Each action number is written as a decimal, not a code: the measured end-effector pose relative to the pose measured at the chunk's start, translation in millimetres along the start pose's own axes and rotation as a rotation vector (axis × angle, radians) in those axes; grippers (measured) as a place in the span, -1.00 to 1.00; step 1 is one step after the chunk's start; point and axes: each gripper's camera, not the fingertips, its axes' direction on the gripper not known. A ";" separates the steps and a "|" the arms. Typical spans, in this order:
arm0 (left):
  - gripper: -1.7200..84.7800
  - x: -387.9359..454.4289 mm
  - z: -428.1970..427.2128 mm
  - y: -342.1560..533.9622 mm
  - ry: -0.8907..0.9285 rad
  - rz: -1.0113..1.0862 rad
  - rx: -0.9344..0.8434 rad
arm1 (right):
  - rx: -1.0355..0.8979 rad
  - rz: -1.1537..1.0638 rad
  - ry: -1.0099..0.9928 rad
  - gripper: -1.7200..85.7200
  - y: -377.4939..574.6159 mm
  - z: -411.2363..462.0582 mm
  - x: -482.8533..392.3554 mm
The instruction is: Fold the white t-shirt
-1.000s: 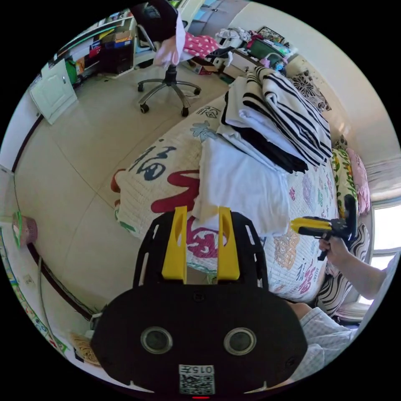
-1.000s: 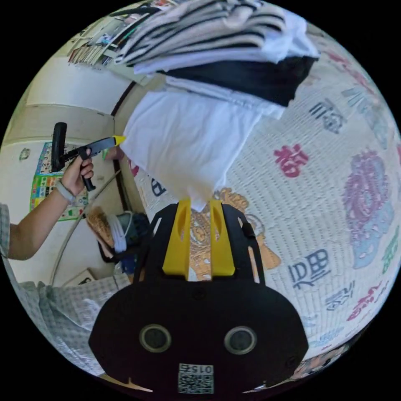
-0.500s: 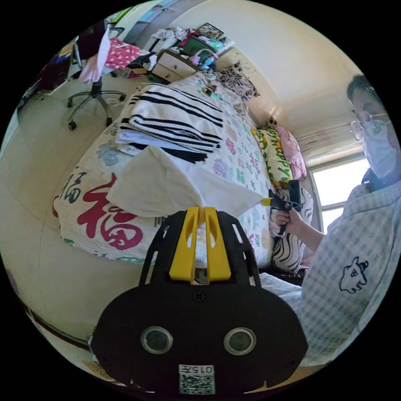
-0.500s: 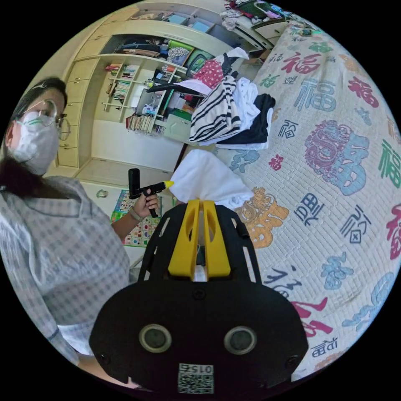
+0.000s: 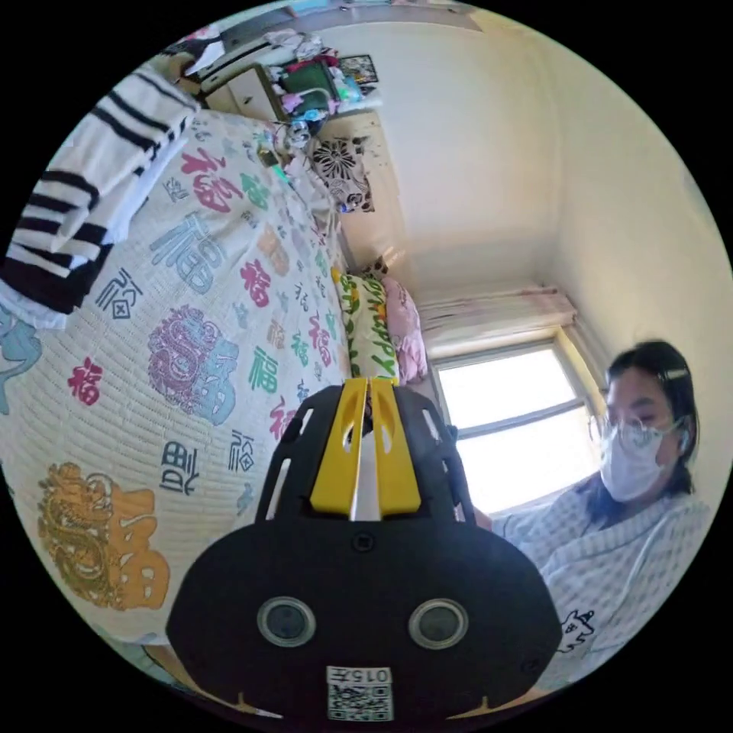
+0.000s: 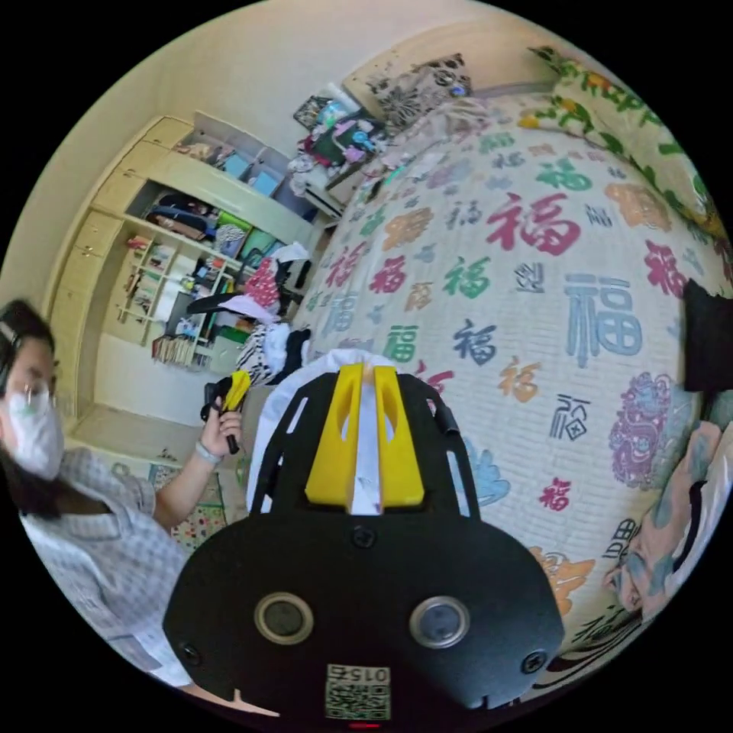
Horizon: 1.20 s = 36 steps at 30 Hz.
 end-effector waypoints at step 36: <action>-0.72 -207.2 157.2 76.1 -0.768 0.052 -0.497 | -0.215 0.340 -0.037 -0.81 196.9 -197.9 226.2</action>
